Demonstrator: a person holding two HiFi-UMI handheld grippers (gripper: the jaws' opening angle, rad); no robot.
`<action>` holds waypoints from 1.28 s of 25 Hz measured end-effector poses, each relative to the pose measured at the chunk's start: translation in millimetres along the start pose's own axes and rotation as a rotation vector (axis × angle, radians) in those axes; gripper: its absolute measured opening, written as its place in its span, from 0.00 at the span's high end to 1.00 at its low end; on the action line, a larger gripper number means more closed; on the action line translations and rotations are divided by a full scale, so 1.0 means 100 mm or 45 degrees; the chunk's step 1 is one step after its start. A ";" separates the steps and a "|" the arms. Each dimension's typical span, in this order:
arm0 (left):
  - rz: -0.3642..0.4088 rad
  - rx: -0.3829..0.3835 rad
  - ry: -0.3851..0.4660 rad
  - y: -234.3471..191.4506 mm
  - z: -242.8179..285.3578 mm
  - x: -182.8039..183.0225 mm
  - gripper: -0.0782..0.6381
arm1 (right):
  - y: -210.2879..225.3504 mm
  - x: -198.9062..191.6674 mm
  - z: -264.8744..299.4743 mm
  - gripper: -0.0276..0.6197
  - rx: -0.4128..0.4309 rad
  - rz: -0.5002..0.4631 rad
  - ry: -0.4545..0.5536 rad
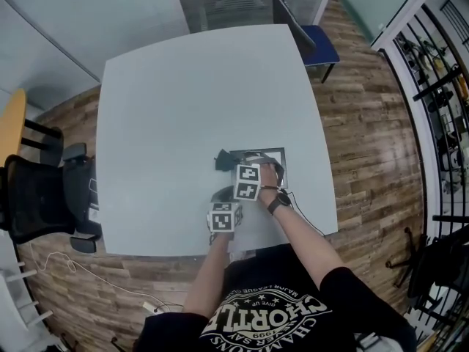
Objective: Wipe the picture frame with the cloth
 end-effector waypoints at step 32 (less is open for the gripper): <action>0.009 -0.067 0.027 0.01 -0.02 0.01 0.90 | 0.07 -0.33 -0.27 0.85 0.035 0.260 0.117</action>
Point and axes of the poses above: the fingertips, and each gripper's own axes: z forward along the fingers, y to its right, x out of its top, the point moved 6 cm from there along -z, backward along the fingers, and after that the axes turned 15 degrees about -y, right-handed, at the moved point
